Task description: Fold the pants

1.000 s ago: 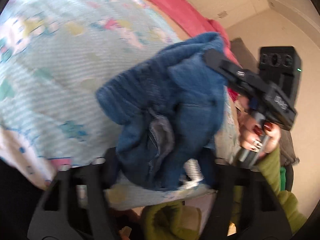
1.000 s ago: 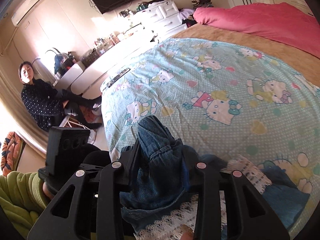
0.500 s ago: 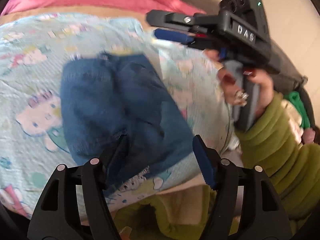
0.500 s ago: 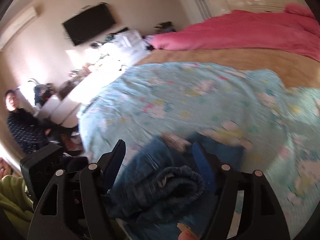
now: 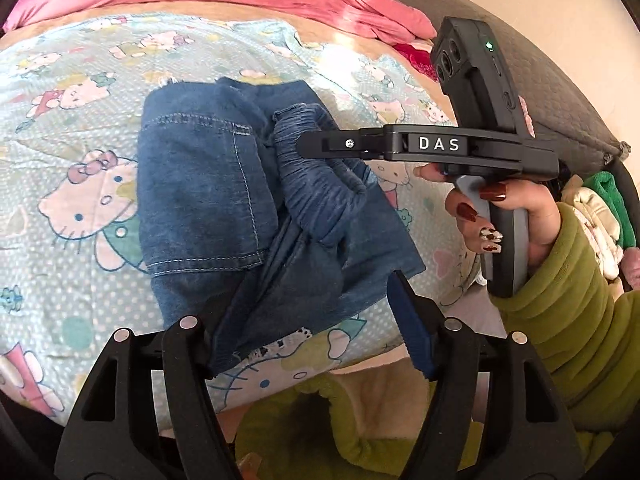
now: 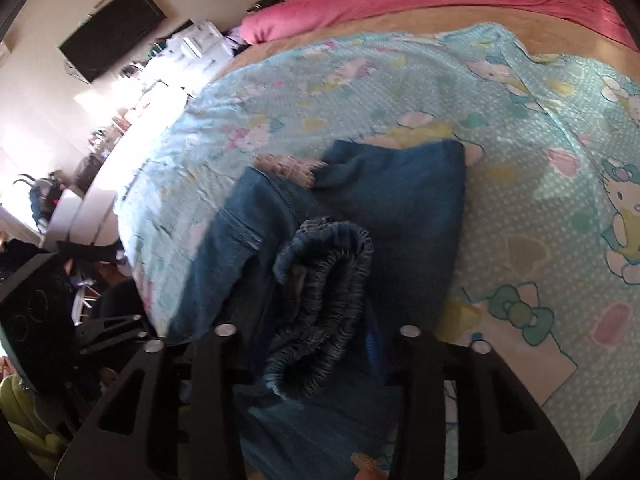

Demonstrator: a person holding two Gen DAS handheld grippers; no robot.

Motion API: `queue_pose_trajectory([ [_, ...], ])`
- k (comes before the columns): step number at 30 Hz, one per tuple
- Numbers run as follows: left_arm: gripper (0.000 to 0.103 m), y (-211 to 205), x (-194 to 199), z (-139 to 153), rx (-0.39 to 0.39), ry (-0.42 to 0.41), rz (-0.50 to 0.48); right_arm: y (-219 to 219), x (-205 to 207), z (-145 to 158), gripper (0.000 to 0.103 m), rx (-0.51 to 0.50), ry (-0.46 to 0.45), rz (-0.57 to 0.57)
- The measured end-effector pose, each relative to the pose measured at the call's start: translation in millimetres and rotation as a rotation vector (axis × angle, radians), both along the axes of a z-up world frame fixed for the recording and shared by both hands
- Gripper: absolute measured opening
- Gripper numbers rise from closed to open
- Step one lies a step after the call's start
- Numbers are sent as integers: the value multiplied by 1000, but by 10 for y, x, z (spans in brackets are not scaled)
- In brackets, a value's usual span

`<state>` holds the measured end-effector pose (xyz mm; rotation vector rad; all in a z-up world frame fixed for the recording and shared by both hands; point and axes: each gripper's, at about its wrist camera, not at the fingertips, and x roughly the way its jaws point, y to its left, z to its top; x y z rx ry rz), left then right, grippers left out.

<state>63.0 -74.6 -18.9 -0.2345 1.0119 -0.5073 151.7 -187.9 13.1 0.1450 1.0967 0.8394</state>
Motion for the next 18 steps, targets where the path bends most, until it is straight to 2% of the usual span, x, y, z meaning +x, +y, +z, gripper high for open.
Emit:
queue_pose_trajectory([
  [2,68,32,-28,33,11,-9,10,16,-18,116,28,92,-4,27],
  [3,68,47,-54,43,12,-10,14,15,-31,150,28,104,-17,30],
  [6,68,55,-81,55,9,-11,19,-75,24,63,28,66,-12,6],
  [7,68,54,-85,54,10,-11,18,-104,48,7,31,51,5,-6],
  [8,68,56,-88,49,9,-11,15,-140,84,-88,41,25,30,-31],
  [10,68,77,-127,54,11,-11,15,-203,74,-136,45,39,55,-63],
  [12,72,81,-149,99,8,-13,19,-243,16,-45,54,42,21,-79],
  [13,77,103,-164,122,2,-16,24,-267,-35,18,56,34,-14,-89],
  [18,85,206,-234,283,46,-64,66,-436,-301,286,66,11,-153,-114],
])
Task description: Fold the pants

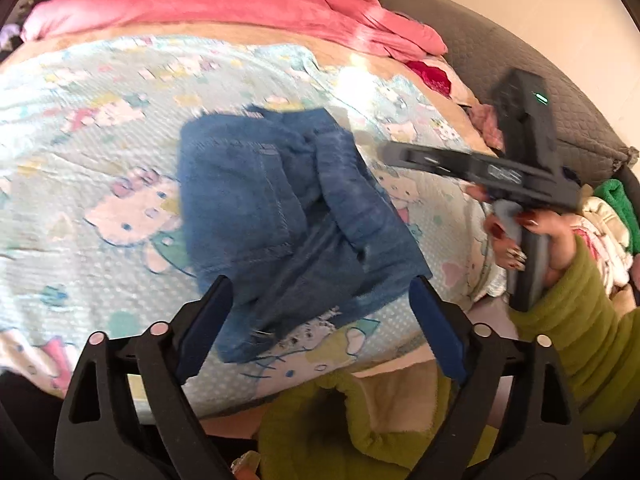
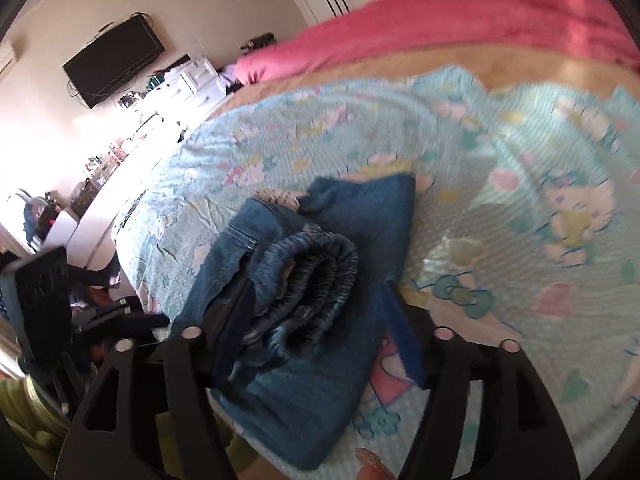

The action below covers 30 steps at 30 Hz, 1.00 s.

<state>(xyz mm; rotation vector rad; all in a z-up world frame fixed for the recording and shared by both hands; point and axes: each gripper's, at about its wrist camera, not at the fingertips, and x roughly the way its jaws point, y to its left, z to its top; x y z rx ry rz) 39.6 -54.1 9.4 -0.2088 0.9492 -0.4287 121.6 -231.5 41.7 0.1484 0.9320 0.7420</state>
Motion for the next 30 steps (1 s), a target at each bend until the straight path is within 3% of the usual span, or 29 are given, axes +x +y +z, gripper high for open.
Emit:
queue_pose_trajectory([
  [4,93,89,-32,139,24,-40,38,-54,-289,213,69,-36,-126,12],
  [6,93,124,-35,196,38,-53,56,-77,-441,295,80,-69,-187,23],
  [13,93,199,65,250,71,-51,105,97,-948,411,80,-185,-341,156],
  [18,93,277,170,244,76,-39,144,376,-1223,365,80,-230,-390,305],
  [23,92,441,365,204,70,-11,193,644,-1340,240,80,-252,-380,406],
  [24,90,458,395,200,68,-11,195,691,-1354,214,80,-254,-381,419],
  [25,77,473,438,199,69,-10,196,719,-1364,195,80,-256,-380,425],
  [26,57,476,471,197,68,-8,193,771,-1364,165,80,-260,-378,436],
  [28,41,452,558,173,60,7,167,831,-1378,140,80,-264,-379,449],
  [30,31,397,641,129,61,25,139,914,-1380,110,76,-292,-400,462],
])
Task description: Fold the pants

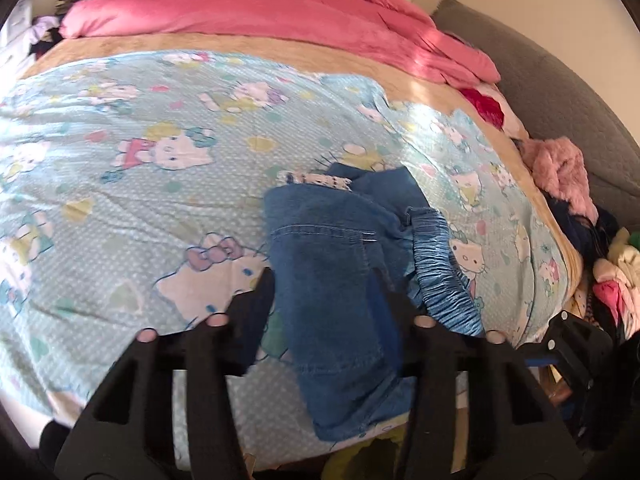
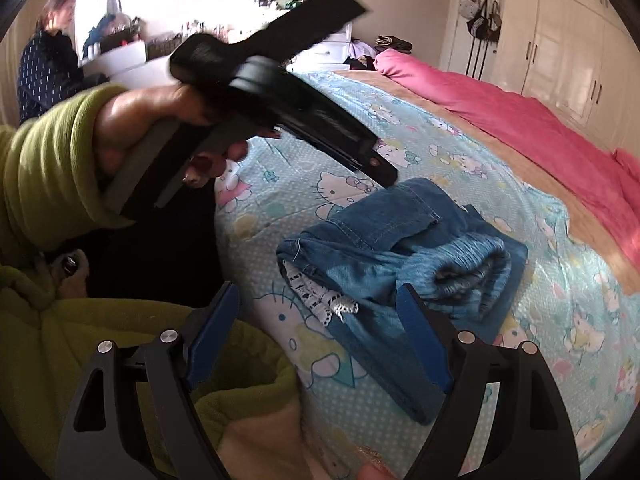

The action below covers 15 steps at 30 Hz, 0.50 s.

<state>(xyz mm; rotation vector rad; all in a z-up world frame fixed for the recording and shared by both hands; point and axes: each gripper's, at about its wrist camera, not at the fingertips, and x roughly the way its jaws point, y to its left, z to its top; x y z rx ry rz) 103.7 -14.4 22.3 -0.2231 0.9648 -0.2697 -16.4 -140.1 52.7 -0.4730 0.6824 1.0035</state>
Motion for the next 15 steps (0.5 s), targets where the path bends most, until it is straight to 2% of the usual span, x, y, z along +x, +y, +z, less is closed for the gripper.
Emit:
queue_pose_trajectory([
  [3,29,-88,138,-93,-7,33,-37,151,12,-69,64,-58,-56,46],
  [7,29,-134,326,-310,15,86,-52,335,87,-173,57,-144,-116,80],
  [10,29,-118,378,-404,8,105,-46,455,216,-290,48,-196,-134,86],
  [12,29,-109,394,-440,6,111,-44,513,306,-391,22,-237,-119,105],
  [14,29,-108,405,-457,5,116,-42,505,393,-396,10,-232,8,126],
  [15,29,-108,404,-458,4,115,-44,480,388,-345,5,-215,26,137],
])
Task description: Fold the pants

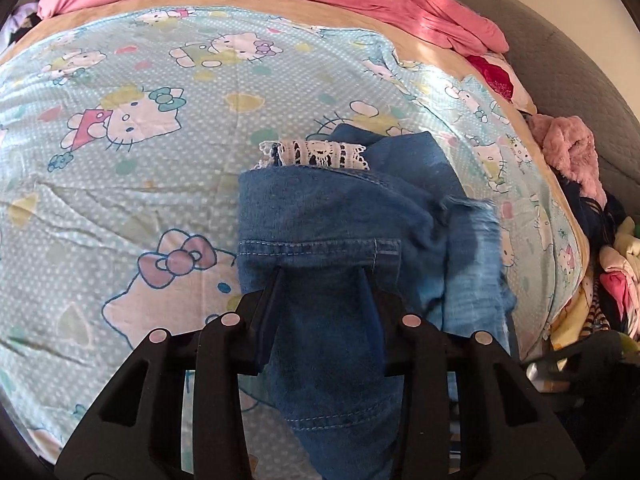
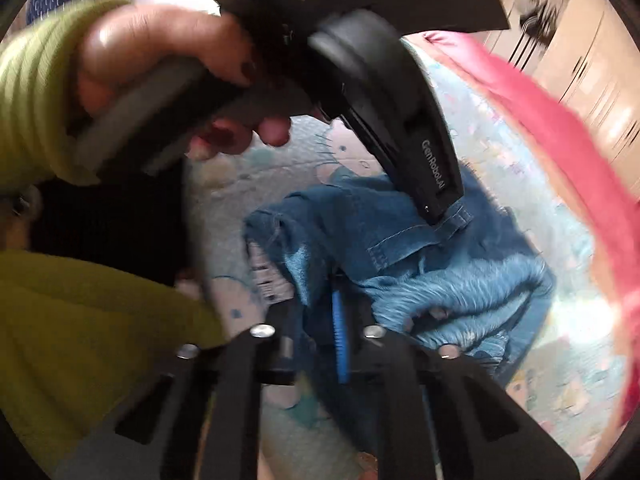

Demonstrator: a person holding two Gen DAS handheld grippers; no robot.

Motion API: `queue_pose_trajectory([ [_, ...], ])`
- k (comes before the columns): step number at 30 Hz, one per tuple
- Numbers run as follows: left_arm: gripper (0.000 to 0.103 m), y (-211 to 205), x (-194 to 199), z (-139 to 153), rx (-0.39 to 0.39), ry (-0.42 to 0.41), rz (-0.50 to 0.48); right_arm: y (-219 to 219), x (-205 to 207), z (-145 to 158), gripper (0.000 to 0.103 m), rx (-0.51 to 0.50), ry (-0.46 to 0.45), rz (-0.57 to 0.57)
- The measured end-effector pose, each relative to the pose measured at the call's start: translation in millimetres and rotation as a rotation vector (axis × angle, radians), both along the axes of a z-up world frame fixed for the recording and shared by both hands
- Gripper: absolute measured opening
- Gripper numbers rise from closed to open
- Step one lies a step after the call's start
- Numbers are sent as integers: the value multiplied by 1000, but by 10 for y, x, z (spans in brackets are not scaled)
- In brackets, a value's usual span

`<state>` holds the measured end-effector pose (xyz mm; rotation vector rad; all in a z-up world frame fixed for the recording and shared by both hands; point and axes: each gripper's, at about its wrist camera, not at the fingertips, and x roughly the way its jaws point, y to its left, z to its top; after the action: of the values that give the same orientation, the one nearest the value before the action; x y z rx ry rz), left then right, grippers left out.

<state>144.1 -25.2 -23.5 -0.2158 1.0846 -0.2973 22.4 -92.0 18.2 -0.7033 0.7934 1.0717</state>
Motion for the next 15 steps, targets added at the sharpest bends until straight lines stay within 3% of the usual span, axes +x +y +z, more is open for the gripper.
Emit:
queue_pose_trajectory([
  [2,29,3,-3,0,-4,-3,-2,-107,-73,178,4,57,47,36],
  [4,29,11,-4,-5,-12,-4,-2,-157,-138,199,4,50,34,48],
  [8,30,21,-13,-20,-25,-5,0,-171,-114,-193,4,-37,58,-1],
  [10,30,12,-41,-7,-18,-11,-1,-188,-117,-227,4,-22,69,-12],
  [12,31,0,-75,27,-8,-19,2,-224,-128,-155,10,-8,88,-19],
  [15,40,12,-210,146,-1,-65,2,-375,-150,34,17,31,116,-20],
])
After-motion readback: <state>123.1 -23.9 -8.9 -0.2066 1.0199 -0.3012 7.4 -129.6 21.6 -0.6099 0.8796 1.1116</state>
